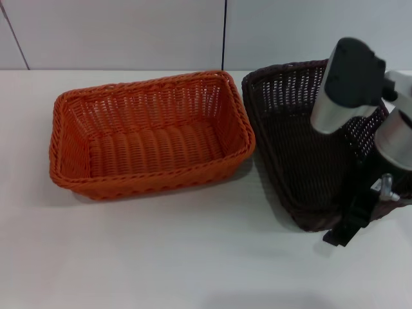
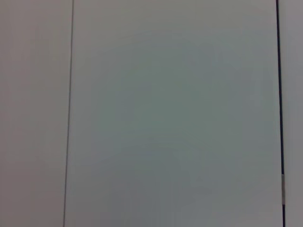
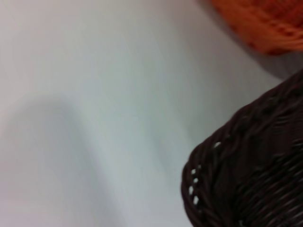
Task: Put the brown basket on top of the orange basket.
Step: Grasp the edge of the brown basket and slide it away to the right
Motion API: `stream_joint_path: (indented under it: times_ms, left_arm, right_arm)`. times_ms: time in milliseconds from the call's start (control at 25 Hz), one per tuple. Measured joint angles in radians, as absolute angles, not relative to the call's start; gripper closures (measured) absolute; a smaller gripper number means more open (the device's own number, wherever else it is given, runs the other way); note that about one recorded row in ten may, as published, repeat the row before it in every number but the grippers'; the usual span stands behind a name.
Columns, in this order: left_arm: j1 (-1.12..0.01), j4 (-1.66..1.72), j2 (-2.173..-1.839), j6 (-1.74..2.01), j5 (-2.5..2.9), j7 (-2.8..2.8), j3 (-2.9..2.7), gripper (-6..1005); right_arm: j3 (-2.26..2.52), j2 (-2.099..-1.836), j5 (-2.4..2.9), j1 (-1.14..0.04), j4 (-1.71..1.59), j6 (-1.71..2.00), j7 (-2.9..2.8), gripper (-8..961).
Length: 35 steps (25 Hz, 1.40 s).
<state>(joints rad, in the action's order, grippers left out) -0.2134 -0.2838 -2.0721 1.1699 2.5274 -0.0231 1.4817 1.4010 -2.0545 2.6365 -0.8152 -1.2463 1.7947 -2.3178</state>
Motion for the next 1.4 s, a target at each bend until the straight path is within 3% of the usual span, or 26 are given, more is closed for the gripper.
stream_joint_path:
  times_ms: [280,480,720,1400]
  left_arm:
    - [-0.216,-0.28,-2.069,1.169,2.512,-0.023,1.482,210]
    - [-0.218,-0.276,-2.066,1.169,2.511,-0.023,1.482,210]
    - [-0.222,-0.271,-2.065,1.164,2.511,-0.023,1.483,211]
    - [-0.219,-0.268,-2.063,1.161,2.511,-0.023,1.483,209]
  right_arm:
    - [1.416,-2.068,2.668,-0.817,-1.196,1.741,-2.318,124]
    - [1.41,-2.073,2.704,-0.823,-1.179,1.71,-2.341,213]
    - [1.416,-2.073,2.711,-0.825,-1.184,1.7,-2.342,445]
    - [1.465,-2.077,2.707,-0.77,-1.416,1.748,-2.375,715]
